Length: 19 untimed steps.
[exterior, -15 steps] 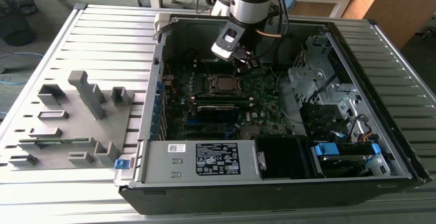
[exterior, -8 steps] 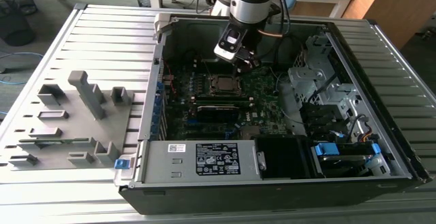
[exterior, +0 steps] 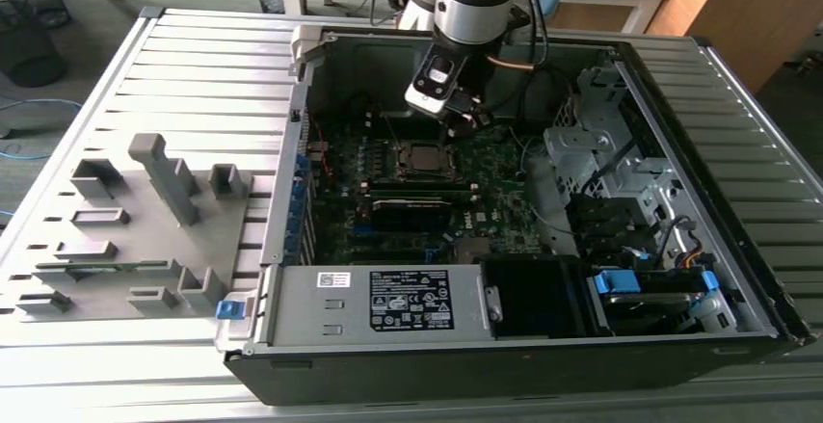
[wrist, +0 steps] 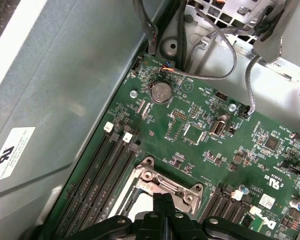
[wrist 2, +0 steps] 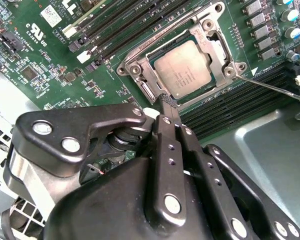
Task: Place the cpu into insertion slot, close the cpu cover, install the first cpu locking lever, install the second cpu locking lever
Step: 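Close the cpu cover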
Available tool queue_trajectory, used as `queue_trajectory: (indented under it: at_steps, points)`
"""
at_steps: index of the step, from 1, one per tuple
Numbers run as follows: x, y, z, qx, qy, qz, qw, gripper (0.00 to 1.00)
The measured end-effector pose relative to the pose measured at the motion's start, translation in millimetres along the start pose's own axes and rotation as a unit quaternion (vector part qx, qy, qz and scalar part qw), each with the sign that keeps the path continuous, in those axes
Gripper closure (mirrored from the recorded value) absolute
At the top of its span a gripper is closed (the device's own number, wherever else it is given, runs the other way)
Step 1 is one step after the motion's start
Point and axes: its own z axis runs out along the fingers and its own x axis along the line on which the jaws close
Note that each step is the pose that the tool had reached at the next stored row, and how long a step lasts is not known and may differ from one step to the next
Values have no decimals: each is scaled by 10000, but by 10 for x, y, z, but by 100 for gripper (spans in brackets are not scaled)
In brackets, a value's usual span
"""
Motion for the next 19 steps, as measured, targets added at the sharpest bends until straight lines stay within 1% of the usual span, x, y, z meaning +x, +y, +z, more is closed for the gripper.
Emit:
queue_trajectory:
  at_steps: [9, 15, 19]
  points:
    - [0, 0, 0, 0, 2, -25, 10000, 89]
    - [0, 0, 0, 4, 13, -259, 9997, 89]
    - [0, 0, 0, 7, 24, -473, 9989, 89]
